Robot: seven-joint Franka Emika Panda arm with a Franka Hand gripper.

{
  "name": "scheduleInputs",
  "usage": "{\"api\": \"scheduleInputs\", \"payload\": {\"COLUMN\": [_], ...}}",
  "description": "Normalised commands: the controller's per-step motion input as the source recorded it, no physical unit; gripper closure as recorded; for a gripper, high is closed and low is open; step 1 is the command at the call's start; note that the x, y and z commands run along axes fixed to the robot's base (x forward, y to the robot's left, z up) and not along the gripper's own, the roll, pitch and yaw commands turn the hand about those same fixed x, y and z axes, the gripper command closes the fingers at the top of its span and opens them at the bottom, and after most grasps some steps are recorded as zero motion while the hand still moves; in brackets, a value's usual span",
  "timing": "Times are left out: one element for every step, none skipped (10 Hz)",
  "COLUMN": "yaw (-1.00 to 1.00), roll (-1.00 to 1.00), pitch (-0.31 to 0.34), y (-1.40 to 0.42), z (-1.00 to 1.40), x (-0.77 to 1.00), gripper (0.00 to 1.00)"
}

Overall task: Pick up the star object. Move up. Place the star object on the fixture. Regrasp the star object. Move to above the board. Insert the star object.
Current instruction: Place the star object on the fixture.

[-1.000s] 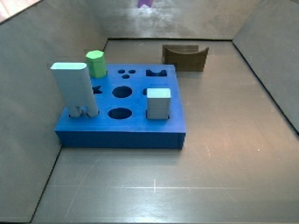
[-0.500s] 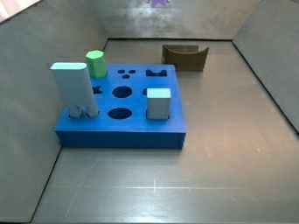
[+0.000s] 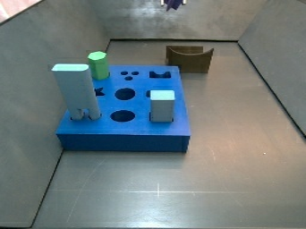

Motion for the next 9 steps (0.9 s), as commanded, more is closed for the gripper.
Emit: {"api": "scheduleInputs", "payload": {"yaw": [-0.03,-0.06,-0.07,-0.08,-0.09,-0.1,-0.1,-0.09,-0.07], "roll": [-1.0,-0.98,-0.82,-0.66,-0.5,-0.29,-0.18,-0.17,-0.15], "pitch": [0.087,0.102,0.096,0.087,0.076,0.063,0.046,0.04,0.034], "y": [0.05,0.04,0.05,0.05,0.04,0.04,0.03,0.03,0.03], "z": [-0.03,-0.02,-0.02,-0.02,-0.02,-0.01,-0.01,-0.01,-0.01], "x": [0.89,0.8,0.73,0.66,0.6,0.51,0.41,0.36,0.28], "gripper": [1.0,1.0,1.0,1.0,1.0,1.0,1.0,1.0,1.0]}}
